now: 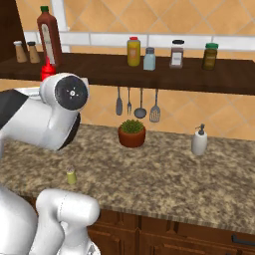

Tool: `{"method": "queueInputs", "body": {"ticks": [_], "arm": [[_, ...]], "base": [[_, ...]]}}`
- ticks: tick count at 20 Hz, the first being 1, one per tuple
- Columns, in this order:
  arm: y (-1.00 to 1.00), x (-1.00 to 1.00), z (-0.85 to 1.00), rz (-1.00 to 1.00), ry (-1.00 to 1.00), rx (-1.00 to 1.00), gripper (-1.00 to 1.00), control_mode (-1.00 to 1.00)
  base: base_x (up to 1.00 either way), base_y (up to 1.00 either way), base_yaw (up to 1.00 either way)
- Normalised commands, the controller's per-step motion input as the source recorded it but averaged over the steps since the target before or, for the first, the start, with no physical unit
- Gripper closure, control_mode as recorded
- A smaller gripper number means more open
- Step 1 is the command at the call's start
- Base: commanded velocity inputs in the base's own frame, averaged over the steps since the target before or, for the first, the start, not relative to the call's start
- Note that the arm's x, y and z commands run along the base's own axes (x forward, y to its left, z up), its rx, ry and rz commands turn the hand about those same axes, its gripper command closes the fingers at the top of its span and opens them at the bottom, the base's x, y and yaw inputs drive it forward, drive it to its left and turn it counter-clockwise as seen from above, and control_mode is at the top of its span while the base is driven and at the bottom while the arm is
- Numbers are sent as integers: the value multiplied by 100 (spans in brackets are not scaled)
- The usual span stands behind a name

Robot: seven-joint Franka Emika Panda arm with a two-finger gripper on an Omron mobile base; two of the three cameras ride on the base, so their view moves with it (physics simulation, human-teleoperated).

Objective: Put the shaker and condiment bottle from the counter next to their counterparts in the cabinet.

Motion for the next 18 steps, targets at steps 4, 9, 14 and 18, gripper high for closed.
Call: {"method": "queueInputs", "body": {"ticks": [4, 9, 14, 18], "arm": [[7, -16, 84, -10, -14, -19, 100, -100], [15, 2, 26, 0, -3, -15, 100, -100], [0, 36, 21, 1, 1, 0, 100, -100], [2, 23, 17, 3, 0, -1, 100, -100]], "base": [[0, 0, 0], [0, 0, 0], [0, 0, 0], [0, 0, 0]]}}
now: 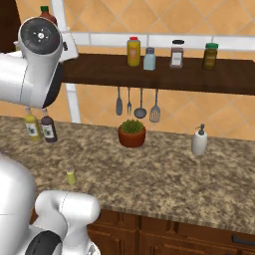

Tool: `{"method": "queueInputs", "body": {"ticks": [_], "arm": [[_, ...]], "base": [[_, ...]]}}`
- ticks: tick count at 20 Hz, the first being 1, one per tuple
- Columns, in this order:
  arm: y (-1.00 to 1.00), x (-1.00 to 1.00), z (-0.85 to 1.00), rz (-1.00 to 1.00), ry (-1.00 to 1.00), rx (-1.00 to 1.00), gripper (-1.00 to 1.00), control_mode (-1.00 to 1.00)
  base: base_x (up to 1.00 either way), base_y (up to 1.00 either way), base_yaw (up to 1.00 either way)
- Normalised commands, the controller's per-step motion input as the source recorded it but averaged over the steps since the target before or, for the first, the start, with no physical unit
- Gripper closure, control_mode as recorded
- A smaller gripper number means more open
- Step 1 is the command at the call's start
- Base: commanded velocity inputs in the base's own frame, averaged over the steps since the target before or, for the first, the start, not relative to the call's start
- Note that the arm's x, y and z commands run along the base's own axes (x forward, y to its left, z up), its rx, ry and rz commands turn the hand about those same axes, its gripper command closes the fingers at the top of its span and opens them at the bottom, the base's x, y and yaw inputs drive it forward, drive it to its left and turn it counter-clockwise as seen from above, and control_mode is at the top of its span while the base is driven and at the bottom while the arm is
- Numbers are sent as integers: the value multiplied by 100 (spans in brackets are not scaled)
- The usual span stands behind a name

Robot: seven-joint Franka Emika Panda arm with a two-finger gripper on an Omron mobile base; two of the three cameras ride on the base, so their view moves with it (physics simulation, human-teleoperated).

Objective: Put the shaker and condiment bottle from the counter next to their counterparts in the cabinet.

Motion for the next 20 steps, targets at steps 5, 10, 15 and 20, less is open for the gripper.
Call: {"method": "queueInputs", "body": {"ticks": [5, 10, 15, 20], "arm": [[7, 43, 0, 0, 0, -1, 100, -100], [0, 50, -2, 0, 0, 1, 100, -100], [4, 40, -28, 0, 0, 0, 100, -100], [18, 33, -27, 0, 0, 0, 100, -100]], "base": [[0, 0, 0], [0, 0, 0], [0, 0, 0], [0, 0, 0]]}}
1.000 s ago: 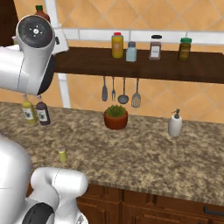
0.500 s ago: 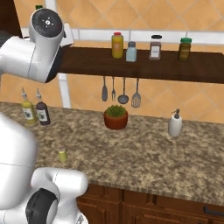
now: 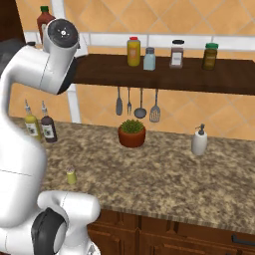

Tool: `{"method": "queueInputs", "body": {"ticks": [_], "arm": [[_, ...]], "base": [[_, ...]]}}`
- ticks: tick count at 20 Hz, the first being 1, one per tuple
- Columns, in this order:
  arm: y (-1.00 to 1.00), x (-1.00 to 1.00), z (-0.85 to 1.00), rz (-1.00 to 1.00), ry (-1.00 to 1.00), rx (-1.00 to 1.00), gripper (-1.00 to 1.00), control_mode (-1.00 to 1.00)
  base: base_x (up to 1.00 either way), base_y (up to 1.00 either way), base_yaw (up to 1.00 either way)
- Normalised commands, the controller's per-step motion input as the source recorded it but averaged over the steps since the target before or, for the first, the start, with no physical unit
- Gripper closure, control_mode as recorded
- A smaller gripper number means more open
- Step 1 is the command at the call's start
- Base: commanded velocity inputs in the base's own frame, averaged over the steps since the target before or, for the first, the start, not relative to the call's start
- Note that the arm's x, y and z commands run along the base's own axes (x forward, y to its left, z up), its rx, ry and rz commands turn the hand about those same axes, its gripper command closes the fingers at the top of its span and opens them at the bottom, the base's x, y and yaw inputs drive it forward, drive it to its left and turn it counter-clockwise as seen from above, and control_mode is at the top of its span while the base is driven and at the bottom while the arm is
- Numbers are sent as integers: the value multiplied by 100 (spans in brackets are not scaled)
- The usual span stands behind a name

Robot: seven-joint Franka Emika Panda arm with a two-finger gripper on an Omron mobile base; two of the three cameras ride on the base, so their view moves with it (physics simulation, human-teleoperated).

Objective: Put the shaker and condiment bottle from the counter next to their counterparts in the cabinet.

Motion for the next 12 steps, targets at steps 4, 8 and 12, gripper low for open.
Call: {"method": "queueInputs", "body": {"ticks": [4, 8, 12], "arm": [[24, 21, -4, 0, 0, 0, 100, -100], [6, 10, -1, 2, -2, 5, 100, -100], [9, 4, -6, 5, -1, 2, 100, -100]], "base": [[0, 0, 0], [0, 0, 0], [0, 0, 0]]}}
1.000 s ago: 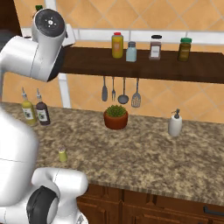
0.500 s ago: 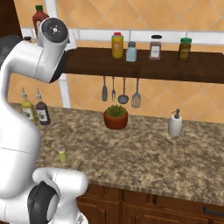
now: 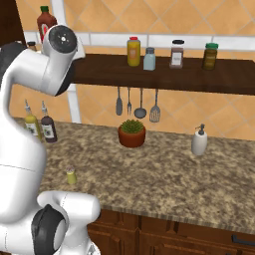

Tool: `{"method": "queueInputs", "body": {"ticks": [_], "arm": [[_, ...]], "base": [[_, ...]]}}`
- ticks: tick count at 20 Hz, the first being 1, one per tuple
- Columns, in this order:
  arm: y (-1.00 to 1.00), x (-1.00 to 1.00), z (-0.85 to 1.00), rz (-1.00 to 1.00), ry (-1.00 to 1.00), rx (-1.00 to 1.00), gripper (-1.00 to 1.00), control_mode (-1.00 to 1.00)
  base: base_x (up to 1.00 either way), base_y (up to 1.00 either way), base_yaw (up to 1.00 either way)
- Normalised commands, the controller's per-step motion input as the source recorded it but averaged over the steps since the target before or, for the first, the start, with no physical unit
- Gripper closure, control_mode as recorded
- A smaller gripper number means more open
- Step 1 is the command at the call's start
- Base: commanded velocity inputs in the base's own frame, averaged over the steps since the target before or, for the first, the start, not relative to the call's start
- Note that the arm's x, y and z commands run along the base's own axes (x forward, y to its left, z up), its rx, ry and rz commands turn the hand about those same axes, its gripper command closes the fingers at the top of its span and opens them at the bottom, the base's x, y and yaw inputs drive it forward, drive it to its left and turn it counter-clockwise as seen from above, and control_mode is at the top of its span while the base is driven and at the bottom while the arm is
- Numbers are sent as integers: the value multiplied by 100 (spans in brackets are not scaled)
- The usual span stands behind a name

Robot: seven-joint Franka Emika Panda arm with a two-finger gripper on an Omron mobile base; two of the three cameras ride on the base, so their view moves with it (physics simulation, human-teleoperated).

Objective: Put the shaker and condiment bottle from the counter next to their counterparts in the cabinet.

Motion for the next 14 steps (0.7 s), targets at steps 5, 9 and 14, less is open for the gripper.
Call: {"method": "queueInputs", "body": {"ticks": [5, 9, 14], "arm": [[0, 28, -4, 2, -1, 5, 100, -100], [0, 41, -5, 4, 0, 5, 100, -100], [0, 45, -12, 7, 0, 1, 100, -100]], "base": [[0, 0, 0], [0, 0, 0], [0, 0, 0]]}}
